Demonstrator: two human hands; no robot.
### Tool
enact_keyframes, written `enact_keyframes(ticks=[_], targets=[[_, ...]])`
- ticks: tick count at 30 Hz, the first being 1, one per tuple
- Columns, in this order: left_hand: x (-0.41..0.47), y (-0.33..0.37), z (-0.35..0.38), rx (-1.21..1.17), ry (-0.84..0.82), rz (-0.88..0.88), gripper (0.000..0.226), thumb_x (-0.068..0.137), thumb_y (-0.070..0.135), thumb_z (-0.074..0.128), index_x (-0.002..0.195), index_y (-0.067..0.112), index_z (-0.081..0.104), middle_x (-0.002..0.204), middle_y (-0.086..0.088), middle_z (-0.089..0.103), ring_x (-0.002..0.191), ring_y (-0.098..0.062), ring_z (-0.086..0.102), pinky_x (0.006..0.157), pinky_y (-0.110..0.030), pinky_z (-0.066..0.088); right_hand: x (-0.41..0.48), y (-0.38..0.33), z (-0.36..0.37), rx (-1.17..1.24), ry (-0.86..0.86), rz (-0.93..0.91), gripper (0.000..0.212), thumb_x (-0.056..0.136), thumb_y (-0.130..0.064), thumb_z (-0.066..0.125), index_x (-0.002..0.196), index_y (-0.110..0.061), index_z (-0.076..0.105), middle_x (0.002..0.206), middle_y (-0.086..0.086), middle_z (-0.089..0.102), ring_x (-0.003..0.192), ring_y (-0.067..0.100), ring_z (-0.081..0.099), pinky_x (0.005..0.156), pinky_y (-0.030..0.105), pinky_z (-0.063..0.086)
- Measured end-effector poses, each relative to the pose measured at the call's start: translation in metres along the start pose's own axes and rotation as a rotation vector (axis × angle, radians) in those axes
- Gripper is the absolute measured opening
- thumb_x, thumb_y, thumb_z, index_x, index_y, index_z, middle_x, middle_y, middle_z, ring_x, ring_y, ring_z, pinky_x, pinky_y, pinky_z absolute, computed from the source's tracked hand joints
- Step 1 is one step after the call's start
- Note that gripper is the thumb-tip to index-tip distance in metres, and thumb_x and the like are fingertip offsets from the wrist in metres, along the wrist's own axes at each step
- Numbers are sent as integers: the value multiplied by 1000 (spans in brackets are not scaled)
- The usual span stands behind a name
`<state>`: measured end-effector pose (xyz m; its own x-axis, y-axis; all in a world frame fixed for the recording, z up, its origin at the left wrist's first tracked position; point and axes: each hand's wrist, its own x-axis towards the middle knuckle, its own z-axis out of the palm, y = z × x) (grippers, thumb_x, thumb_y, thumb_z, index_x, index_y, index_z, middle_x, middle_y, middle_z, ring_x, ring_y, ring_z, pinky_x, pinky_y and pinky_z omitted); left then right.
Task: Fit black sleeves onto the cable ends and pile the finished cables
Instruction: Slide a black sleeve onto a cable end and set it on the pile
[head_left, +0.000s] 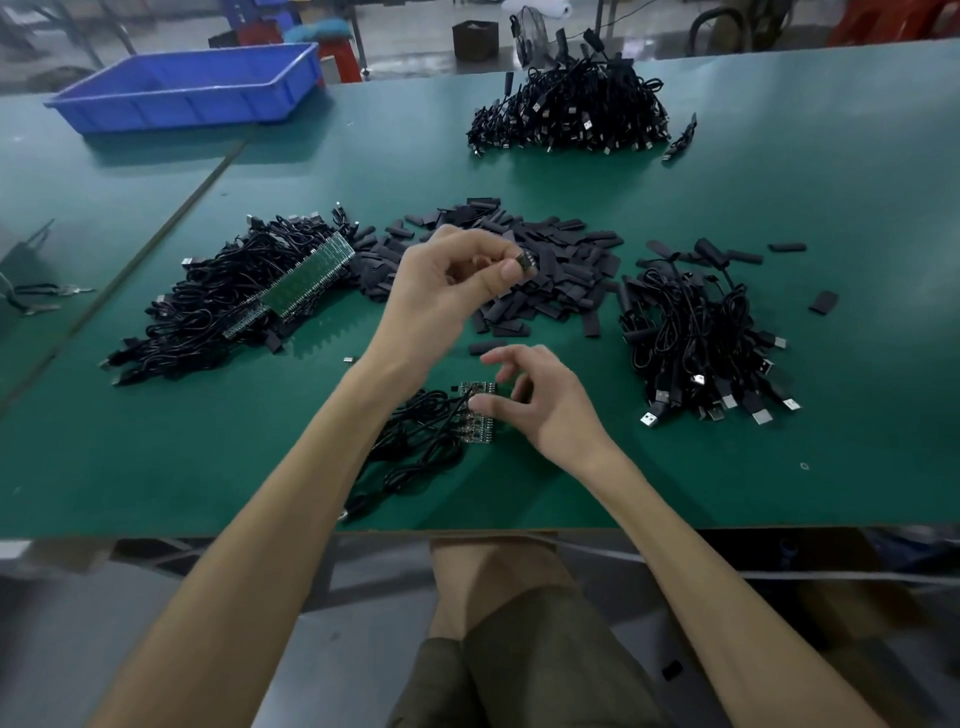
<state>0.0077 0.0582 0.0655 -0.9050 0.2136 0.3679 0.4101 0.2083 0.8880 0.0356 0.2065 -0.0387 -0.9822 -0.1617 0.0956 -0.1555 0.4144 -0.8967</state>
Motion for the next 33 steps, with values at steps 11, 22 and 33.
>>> enact_keyframes(ticks=[11, 22, 33], targets=[[-2, -9, 9, -417, -192, -64, 18, 107, 7, 42, 98, 5, 58, 83, -5, 57, 76, -19, 58, 76, -28, 50, -5, -1, -12, 397, 268, -13, 55, 91, -74, 51, 135, -42, 60, 142, -16, 49, 143, 8, 36, 118, 33, 34], [-20, -40, 17, -106, -286, -37, 12, 100, 1, 59, 103, 2, 71, 92, -15, 73, 85, -30, 70, 71, -42, 54, -8, -6, -9, 426, 285, 3, 48, 106, -55, 37, 100, -28, 77, 99, -8, 77, 99, 10, 70, 90, 32, 51], [-50, -73, 20, 297, -114, -65, 23, 95, 28, 70, 117, 22, 63, 104, 5, 58, 91, -9, 58, 78, -16, 45, -9, 0, -12, 380, 277, -43, 35, 103, -53, 54, 83, -36, 78, 62, -8, 61, 64, 10, 53, 70, 26, 44]])
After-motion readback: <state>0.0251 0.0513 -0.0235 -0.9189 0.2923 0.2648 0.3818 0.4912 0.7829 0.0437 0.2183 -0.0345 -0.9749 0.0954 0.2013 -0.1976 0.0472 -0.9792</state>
